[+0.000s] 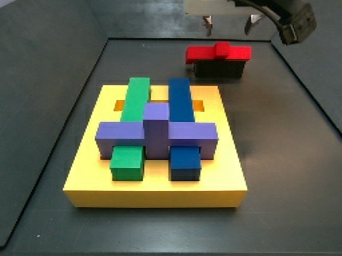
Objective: Pick up the red object. Move up. Place the red object on the fixture. Regrasp the red object. Move to above the board. Insert the red object.
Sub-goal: Regrasp the red object.
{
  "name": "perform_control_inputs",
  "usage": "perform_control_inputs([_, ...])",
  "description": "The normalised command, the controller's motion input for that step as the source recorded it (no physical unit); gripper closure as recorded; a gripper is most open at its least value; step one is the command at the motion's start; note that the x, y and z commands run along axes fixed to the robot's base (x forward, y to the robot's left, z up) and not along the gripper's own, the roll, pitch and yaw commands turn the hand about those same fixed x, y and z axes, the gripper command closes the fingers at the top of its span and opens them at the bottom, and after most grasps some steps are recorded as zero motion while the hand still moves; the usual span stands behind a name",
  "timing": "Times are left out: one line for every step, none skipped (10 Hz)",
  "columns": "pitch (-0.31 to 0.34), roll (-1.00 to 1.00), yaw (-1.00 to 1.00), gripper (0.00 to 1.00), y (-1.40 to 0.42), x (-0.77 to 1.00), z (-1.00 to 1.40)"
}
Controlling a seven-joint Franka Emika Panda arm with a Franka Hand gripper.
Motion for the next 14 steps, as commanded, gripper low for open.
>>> perform_control_inputs([0.129, 1.0, 0.35, 0.0, 0.0, 0.17, -0.12])
perform_control_inputs([0.023, 0.86, 0.37, 0.0, 0.0, 0.13, -0.2])
perform_control_inputs([0.003, 0.72, 0.37, 0.0, 0.0, 0.16, -0.25])
perform_control_inputs([0.0, 0.77, 0.35, 0.0, -0.04, 0.0, -0.35])
perform_control_inputs([-0.023, 0.73, 0.37, 0.0, -0.05, -0.04, -0.41])
perform_control_inputs([0.0, 0.55, 0.42, 0.0, 0.0, 0.0, -0.38])
perform_control_inputs([-0.017, 0.56, 0.32, 0.0, -0.1, -0.12, -0.32])
perform_control_inputs([0.0, 0.54, 0.13, 0.0, -0.13, 0.0, -0.05])
perform_control_inputs([0.043, 0.51, 0.0, 0.0, -0.2, 0.22, 0.0])
perform_control_inputs([0.0, 0.44, 0.01, 0.0, -0.2, 0.05, -0.09])
perform_control_inputs([0.0, 0.41, 0.02, 0.0, -0.15, 0.05, -0.06])
perform_control_inputs([0.0, 0.0, 0.0, 0.0, 0.03, 0.0, 0.0])
perform_control_inputs([-0.051, -0.15, -0.01, 0.0, 0.04, 0.05, -0.18])
perform_control_inputs([-0.143, -0.44, 0.0, 0.0, 0.12, 0.0, -0.29])
